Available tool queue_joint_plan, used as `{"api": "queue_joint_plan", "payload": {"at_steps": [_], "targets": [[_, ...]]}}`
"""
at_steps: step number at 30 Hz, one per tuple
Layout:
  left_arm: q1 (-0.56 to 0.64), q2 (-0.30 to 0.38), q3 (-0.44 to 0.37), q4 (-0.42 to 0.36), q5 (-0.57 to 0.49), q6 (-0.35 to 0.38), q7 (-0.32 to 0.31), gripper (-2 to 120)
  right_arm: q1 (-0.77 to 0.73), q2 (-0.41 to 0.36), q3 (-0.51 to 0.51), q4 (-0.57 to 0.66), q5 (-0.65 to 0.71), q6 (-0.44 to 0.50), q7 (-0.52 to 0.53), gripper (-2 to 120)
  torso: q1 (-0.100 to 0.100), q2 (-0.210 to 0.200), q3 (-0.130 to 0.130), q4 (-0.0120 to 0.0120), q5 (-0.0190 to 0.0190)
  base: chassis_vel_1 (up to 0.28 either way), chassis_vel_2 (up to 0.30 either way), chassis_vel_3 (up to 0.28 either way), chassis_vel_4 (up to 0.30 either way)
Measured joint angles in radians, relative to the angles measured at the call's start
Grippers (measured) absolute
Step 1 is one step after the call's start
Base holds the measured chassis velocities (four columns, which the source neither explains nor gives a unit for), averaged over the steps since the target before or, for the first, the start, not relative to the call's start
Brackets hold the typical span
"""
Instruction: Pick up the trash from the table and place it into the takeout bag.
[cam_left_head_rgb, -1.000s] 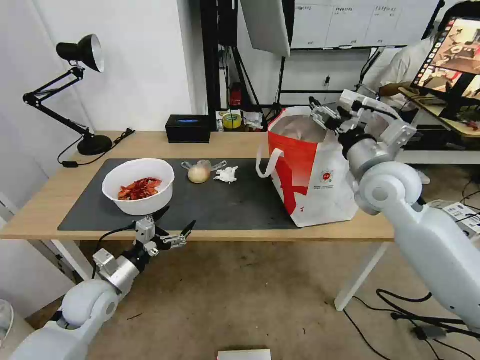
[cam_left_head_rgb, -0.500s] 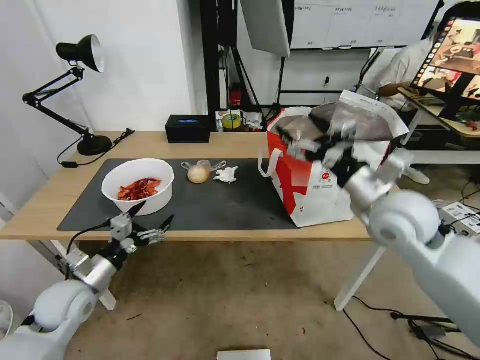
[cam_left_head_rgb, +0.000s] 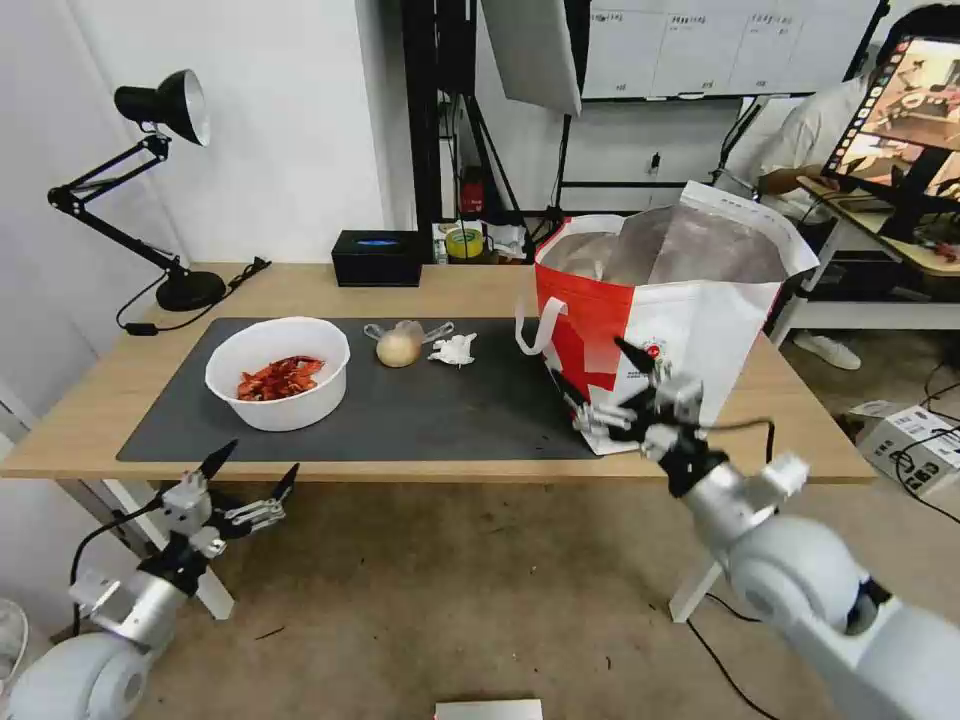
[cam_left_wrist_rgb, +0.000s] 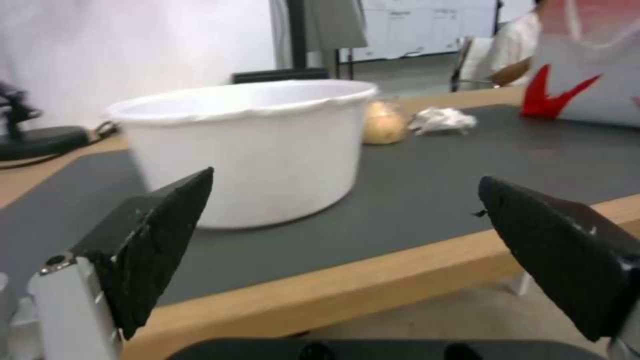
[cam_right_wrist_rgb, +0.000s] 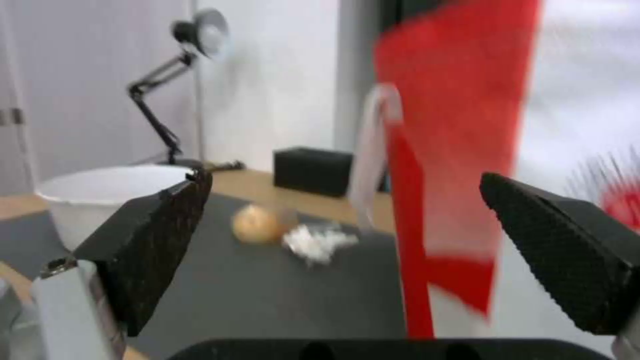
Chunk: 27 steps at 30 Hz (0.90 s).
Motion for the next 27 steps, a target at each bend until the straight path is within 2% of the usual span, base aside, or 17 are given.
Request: {"api": "queue_joint_plan", "payload": {"at_steps": [10, 16, 27], "targets": [[0.064, -0.031, -0.060, 0.024, 0.000, -0.023, 0.003, 100, -0.162, 0.079, 0.010, -0.032, -0.084, 0.046, 0.106, 100, 0.000, 0.000, 0.000, 0.0001, 0.0000, 0.000, 0.000, 0.000, 0.000], [0.061, -0.036, -0.051, 0.028, -0.003, -0.024, 0.005, 100, -0.230, 0.100, 0.007, -0.035, -0.118, 0.049, 0.132, 100, 0.000, 0.000, 0.000, -0.0001, 0.0000, 0.000, 0.000, 0.000, 0.000], [0.041, -0.040, -0.025, 0.042, -0.002, -0.023, 0.005, 100, -0.268, 0.114, 0.005, -0.035, -0.155, 0.049, 0.135, 100, 0.000, 0.000, 0.000, 0.0000, -0.0001, 0.000, 0.000, 0.000, 0.000]]}}
